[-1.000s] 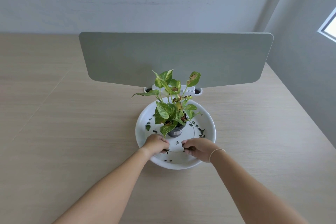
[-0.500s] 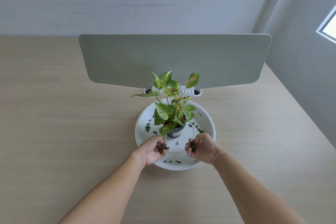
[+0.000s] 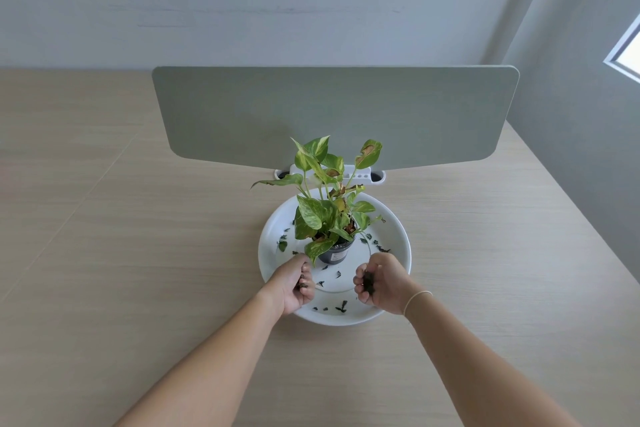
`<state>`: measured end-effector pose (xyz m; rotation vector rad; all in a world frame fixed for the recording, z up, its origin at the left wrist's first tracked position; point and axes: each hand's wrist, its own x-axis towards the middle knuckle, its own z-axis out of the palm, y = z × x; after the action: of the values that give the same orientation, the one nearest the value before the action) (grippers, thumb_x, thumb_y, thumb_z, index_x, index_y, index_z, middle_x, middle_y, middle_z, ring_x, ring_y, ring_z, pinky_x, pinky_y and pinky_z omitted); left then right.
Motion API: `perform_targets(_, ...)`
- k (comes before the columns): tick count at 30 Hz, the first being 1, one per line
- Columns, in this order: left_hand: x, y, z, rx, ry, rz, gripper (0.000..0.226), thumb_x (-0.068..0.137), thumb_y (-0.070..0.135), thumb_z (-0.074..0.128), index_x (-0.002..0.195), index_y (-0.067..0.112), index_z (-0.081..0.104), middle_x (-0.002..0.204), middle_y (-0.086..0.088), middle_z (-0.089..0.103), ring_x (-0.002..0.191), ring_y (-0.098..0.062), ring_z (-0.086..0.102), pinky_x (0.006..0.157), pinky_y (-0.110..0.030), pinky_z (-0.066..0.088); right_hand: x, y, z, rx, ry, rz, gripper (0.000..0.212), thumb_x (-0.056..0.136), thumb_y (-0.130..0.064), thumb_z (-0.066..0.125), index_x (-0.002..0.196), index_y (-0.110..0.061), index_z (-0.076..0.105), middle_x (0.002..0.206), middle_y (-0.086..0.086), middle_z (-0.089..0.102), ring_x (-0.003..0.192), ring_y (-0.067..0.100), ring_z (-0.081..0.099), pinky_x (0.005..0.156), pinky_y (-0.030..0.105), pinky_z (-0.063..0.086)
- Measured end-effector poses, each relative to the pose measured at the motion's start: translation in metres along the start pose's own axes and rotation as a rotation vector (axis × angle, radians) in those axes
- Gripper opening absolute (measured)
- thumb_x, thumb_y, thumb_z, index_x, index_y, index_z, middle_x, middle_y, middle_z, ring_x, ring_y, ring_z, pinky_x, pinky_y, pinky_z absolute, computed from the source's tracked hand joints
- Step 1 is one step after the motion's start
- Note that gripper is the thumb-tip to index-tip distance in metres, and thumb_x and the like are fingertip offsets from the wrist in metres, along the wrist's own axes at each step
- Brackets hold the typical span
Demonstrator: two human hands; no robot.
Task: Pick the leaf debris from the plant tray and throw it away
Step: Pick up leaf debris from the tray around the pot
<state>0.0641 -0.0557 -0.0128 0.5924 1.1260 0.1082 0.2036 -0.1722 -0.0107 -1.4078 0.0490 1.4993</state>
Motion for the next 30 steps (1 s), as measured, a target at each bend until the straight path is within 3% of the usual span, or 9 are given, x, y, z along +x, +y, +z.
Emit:
perform_targets(5, 0.003, 0.002, -0.003, 0.038, 0.077, 0.077, 0.04, 0.095, 0.027, 0.051, 0.06, 0.016, 0.034, 0.047, 0.005, 0.029, 0.028, -0.005, 0.025, 0.03, -0.011, 0.016, 0.005, -0.003, 0.002, -0.181, 0.112, -0.042, 0.039, 0.092, -0.028, 0.047, 0.057, -0.016, 0.034, 0.057, 0.0, 0.036, 0.046, 0.012, 0.03, 0.035, 0.017, 0.02)
perform_targets(9, 0.004, 0.01, -0.007, 0.084, 0.121, 0.132, 0.041, 0.097, 0.035, 0.049, 0.062, 0.014, 0.041, 0.054, 0.002, 0.034, 0.029, -0.005, 0.026, 0.03, -0.013, 0.018, 0.003, -0.003, 0.011, -0.637, 0.181, -0.135, 0.04, 0.096, -0.033, 0.043, 0.058, -0.02, 0.039, 0.054, -0.002, 0.035, 0.037, 0.009, 0.03, 0.035, 0.016, 0.023)
perform_targets(13, 0.004, 0.016, -0.011, 0.286, 0.167, 0.196, 0.039, 0.097, 0.036, 0.048, 0.065, 0.012, 0.046, 0.064, -0.002, 0.049, 0.034, -0.006, 0.027, 0.03, -0.014, 0.018, 0.009, 0.0, 0.012, -1.193, 0.236, -0.312, 0.048, 0.097, -0.036, 0.042, 0.053, -0.019, 0.05, 0.05, -0.004, 0.045, 0.047, 0.011, 0.04, 0.05, 0.022, 0.032)
perform_targets(16, 0.0, 0.02, -0.009, 0.528, 0.174, 0.207, 0.043, 0.096, 0.043, 0.045, 0.064, 0.015, 0.049, 0.058, 0.001, 0.049, 0.035, -0.007, 0.026, 0.032, -0.014, 0.014, 0.013, 0.004, 0.012, -1.39, 0.218, -0.297, 0.049, 0.095, -0.039, 0.042, 0.05, -0.019, 0.048, 0.052, -0.005, 0.048, 0.052, 0.009, 0.044, 0.059, 0.027, 0.038)
perform_targets(20, 0.001, 0.028, -0.011, 1.09, 0.212, 0.385, 0.047, 0.099, 0.037, 0.034, 0.061, 0.017, 0.053, 0.06, -0.002, 0.046, 0.047, -0.018, 0.039, 0.04, -0.019, 0.024, 0.011, 0.007, 0.015, -1.607, 0.226, -0.288, 0.051, 0.092, -0.048, 0.044, 0.052, -0.018, 0.033, 0.056, -0.004, 0.037, 0.057, 0.015, 0.04, 0.047, 0.024, 0.025)
perform_targets(22, 0.002, 0.029, -0.015, 1.398, 0.238, 0.463, 0.044, 0.097, 0.031, 0.033, 0.057, 0.015, 0.045, 0.065, -0.002, 0.049, 0.059, -0.023, 0.049, 0.051, -0.023, 0.03, 0.011, 0.01, 0.017, -1.714, 0.213, -0.276, 0.051, 0.089, -0.054, 0.045, 0.054, -0.019, 0.033, 0.06, -0.004, 0.038, 0.071, 0.02, 0.045, 0.048, 0.023, 0.025)
perform_targets(24, 0.002, 0.028, -0.019, 1.589, 0.285, 0.471, 0.039, 0.091, 0.027, 0.038, 0.055, 0.015, 0.032, 0.059, 0.001, 0.039, 0.054, -0.017, 0.039, 0.051, -0.025, 0.026, 0.011, 0.013, 0.017, -1.789, 0.201, -0.277, 0.05, 0.086, -0.059, 0.047, 0.057, -0.019, 0.038, 0.067, -0.003, 0.046, 0.077, 0.021, 0.049, 0.053, 0.024, 0.032)
perform_targets(27, 0.002, 0.024, -0.019, 1.835, 0.33, 0.46, 0.034, 0.089, 0.022, 0.04, 0.056, 0.017, 0.031, 0.06, 0.004, 0.036, 0.063, -0.018, 0.043, 0.055, -0.024, 0.032, 0.013, 0.016, 0.019, -1.879, 0.201, -0.291, 0.049, 0.084, -0.06, 0.048, 0.082, -0.013, 0.061, 0.084, 0.003, 0.054, 0.091, 0.026, 0.06, 0.068, 0.027, 0.038)
perform_targets(30, 0.001, 0.018, -0.015, 1.956, 0.359, 0.48, 0.028, 0.088, 0.014, 0.04, 0.06, 0.017, 0.035, 0.065, 0.004, 0.039, 0.075, -0.022, 0.05, 0.064, -0.027, 0.038, 0.013, 0.017, 0.021, -1.913, 0.211, -0.283, 0.057, 0.084, -0.06, 0.049, 0.102, -0.008, 0.065, 0.088, 0.005, 0.057, 0.102, 0.026, 0.063, 0.072, 0.029, 0.04)
